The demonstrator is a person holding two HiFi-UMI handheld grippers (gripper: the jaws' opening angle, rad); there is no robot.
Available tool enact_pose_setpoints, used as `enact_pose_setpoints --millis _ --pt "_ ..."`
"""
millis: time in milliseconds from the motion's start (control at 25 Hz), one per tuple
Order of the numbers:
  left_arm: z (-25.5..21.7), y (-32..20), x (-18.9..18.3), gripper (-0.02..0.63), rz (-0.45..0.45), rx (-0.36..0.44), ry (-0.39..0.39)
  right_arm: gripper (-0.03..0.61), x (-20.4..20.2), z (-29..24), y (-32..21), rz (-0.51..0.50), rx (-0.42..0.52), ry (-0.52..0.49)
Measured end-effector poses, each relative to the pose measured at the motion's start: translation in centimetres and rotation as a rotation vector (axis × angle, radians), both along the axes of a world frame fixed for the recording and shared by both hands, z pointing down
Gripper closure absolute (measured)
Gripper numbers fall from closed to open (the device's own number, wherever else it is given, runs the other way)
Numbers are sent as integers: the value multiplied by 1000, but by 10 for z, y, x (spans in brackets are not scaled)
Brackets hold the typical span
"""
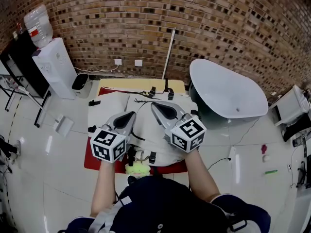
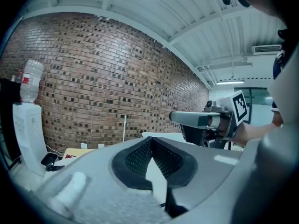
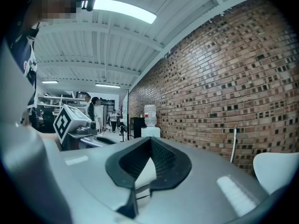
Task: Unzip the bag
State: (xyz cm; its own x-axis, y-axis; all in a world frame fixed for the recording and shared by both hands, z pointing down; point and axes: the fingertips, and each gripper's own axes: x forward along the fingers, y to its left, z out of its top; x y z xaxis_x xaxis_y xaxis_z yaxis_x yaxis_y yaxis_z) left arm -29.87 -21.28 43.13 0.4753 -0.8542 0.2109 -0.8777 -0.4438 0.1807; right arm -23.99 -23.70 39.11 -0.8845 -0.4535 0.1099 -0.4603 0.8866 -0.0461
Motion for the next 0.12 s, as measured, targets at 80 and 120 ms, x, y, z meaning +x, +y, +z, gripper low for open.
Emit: enact_pose_setpoints --millis 80,120 --pt "0 0 -1 612 1 -2 1 575 -1 -1 0 -1 2 1" --pt "1 1 -1 612 1 -3 1 575 -2 -1 0 -2 3 2"
